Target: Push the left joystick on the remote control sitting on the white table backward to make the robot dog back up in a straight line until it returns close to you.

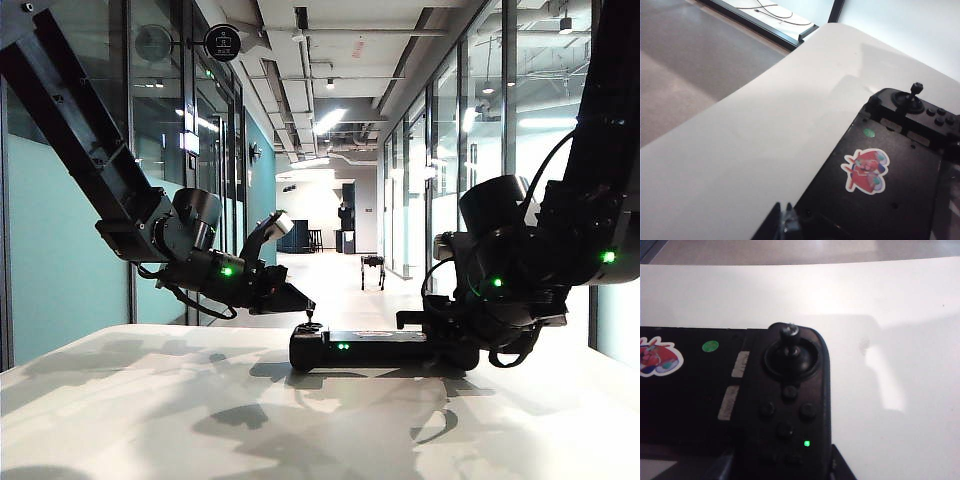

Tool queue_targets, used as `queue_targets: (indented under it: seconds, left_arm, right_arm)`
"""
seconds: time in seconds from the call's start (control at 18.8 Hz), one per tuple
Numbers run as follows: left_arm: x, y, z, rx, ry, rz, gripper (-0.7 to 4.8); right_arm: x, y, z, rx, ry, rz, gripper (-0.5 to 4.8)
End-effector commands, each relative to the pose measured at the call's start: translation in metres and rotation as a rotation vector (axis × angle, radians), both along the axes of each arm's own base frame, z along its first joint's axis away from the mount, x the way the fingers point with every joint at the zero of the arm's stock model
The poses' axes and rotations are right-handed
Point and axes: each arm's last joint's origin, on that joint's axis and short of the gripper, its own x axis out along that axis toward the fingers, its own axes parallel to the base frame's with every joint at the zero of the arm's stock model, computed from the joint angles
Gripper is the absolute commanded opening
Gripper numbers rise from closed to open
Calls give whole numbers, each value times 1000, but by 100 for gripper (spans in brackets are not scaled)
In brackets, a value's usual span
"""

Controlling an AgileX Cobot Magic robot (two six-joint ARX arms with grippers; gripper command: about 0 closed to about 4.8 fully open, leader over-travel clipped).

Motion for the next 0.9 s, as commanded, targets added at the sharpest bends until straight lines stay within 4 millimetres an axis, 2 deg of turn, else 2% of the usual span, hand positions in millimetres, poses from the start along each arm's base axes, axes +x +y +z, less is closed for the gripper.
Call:
queue_targets:
  seconds: [0.05,0.9]
  left_arm:
    - [-1,-2,-3,-13,2,-45,-6]
    - [-4,-2,-4,-1,-32,-138,-6]
  right_arm:
    - [2,0,5,3,-33,-14,157]
    - [2,0,5,16,-32,-26,156]
